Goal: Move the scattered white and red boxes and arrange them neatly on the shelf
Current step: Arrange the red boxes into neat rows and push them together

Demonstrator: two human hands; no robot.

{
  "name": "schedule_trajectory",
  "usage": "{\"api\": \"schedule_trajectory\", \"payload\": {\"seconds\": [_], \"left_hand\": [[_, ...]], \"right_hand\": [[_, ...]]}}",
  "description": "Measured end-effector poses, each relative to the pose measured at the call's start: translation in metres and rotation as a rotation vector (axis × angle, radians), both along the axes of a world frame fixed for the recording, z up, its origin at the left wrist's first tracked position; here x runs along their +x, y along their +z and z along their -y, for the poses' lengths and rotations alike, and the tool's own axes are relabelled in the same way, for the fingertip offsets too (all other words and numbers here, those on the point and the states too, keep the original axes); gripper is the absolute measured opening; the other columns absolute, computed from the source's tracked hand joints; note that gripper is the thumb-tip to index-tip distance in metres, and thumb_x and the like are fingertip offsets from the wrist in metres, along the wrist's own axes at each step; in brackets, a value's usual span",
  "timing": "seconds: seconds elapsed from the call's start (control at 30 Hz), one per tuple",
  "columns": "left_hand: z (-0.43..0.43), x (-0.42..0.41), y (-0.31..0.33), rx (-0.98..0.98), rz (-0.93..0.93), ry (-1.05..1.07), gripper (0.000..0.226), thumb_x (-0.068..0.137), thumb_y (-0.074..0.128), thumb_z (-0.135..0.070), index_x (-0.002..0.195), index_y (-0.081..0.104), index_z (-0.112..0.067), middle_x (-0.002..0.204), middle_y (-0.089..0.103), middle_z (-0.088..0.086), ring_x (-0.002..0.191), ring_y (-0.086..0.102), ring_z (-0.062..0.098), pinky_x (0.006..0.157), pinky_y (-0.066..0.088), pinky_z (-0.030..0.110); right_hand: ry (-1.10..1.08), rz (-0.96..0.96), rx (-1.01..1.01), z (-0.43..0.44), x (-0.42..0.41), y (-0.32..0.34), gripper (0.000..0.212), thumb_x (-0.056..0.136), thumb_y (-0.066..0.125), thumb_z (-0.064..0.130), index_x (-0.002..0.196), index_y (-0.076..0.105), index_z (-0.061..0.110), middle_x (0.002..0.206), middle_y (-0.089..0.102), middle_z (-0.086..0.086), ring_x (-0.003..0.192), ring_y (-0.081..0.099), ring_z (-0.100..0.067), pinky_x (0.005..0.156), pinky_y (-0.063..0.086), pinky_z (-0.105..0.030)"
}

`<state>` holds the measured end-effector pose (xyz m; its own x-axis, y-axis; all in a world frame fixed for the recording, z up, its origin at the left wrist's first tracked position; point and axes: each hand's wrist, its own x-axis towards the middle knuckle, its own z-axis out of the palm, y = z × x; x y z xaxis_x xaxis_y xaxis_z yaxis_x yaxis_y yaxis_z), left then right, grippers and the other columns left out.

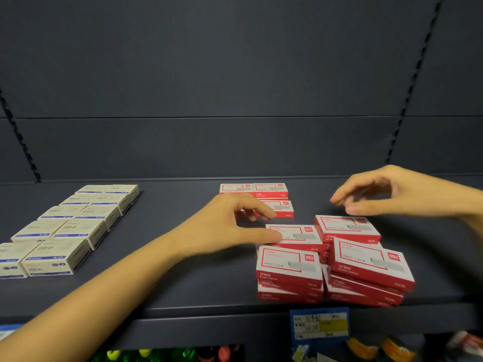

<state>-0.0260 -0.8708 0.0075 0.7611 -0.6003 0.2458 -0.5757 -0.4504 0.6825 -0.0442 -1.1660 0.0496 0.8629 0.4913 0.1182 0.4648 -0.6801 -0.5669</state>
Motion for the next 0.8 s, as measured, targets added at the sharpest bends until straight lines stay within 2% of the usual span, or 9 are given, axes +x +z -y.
{"api": "schedule_trajectory", "payload": {"seconds": [0.1,0.17,0.23,0.33,0.43,0.53,0.6,0.73,0.8], "left_hand": [[0.003,0.003,0.008,0.061,-0.036,-0.035,0.027,0.071,0.074,-0.034,0.097,0.068,-0.029,0.090,0.066,-0.017,0.087,0.059,0.002,0.079,0.051,0.018],[0.004,0.004,0.011,0.109,-0.068,-0.074,0.025,0.072,0.074,-0.032,0.095,0.068,-0.027,0.090,0.068,-0.012,0.084,0.062,0.009,0.081,0.053,0.028],[0.005,0.005,0.014,0.131,-0.081,-0.109,0.022,0.073,0.074,-0.030,0.094,0.070,-0.023,0.089,0.071,-0.009,0.083,0.063,0.014,0.080,0.053,0.032],[0.006,0.007,0.016,0.162,-0.069,-0.140,0.022,0.074,0.073,-0.029,0.094,0.071,-0.019,0.089,0.073,-0.005,0.078,0.065,0.016,0.076,0.054,0.030],[0.007,0.008,0.016,0.160,-0.028,-0.150,0.023,0.074,0.074,-0.029,0.093,0.071,-0.017,0.085,0.073,-0.005,0.072,0.067,0.011,0.073,0.055,0.025],[0.007,0.008,0.012,0.124,-0.030,-0.135,0.019,0.073,0.075,-0.027,0.090,0.071,-0.018,0.077,0.073,-0.011,0.073,0.069,0.007,0.080,0.056,0.025],[0.005,0.008,0.010,0.093,-0.026,-0.108,0.017,0.072,0.076,-0.025,0.087,0.071,-0.020,0.077,0.073,-0.012,0.077,0.070,0.007,0.082,0.056,0.024],[-0.011,0.012,0.013,0.020,0.039,0.005,0.016,0.065,0.080,-0.025,0.078,0.071,-0.025,0.071,0.072,-0.010,0.074,0.068,0.005,0.073,0.053,0.016],[-0.024,0.018,0.017,-0.003,0.083,0.086,0.016,0.063,0.081,-0.024,0.076,0.072,-0.024,0.071,0.072,-0.006,0.071,0.068,0.007,0.074,0.054,0.020]], "right_hand": [[-0.011,-0.023,-0.052,0.007,-0.011,-0.002,0.053,0.054,0.065,0.074,0.099,0.066,0.045,0.105,0.069,0.016,0.097,0.064,-0.001,0.083,0.052,-0.021],[-0.018,-0.031,-0.081,0.009,-0.017,-0.003,0.054,0.053,0.066,0.074,0.099,0.064,0.047,0.103,0.068,0.019,0.098,0.063,-0.001,0.083,0.050,-0.020],[-0.026,-0.033,-0.098,0.011,-0.022,-0.005,0.050,0.056,0.067,0.070,0.099,0.064,0.046,0.102,0.068,0.020,0.099,0.063,-0.002,0.083,0.049,-0.019],[-0.059,-0.023,-0.099,0.011,-0.027,-0.007,0.039,0.062,0.070,0.060,0.097,0.065,0.045,0.099,0.069,0.017,0.099,0.061,-0.005,0.083,0.048,-0.022],[-0.094,-0.011,-0.092,0.010,-0.029,-0.008,0.037,0.058,0.073,0.052,0.092,0.068,0.039,0.094,0.069,0.013,0.094,0.062,-0.008,0.084,0.051,-0.030],[-0.088,-0.017,-0.088,0.009,-0.030,-0.007,0.035,0.059,0.073,0.051,0.090,0.068,0.037,0.091,0.070,0.012,0.090,0.063,-0.009,0.085,0.052,-0.036],[-0.078,-0.025,-0.086,0.010,-0.029,-0.005,0.035,0.059,0.072,0.053,0.091,0.067,0.039,0.093,0.070,0.012,0.090,0.063,-0.010,0.083,0.052,-0.037],[-0.066,-0.022,-0.061,0.007,-0.020,-0.002,0.035,0.061,0.071,0.052,0.093,0.067,0.040,0.098,0.070,0.009,0.094,0.064,-0.012,0.080,0.054,-0.034],[-0.068,0.009,-0.027,0.002,-0.012,-0.002,0.036,0.059,0.071,0.052,0.093,0.067,0.039,0.097,0.070,0.010,0.092,0.064,-0.011,0.076,0.054,-0.028]]}}
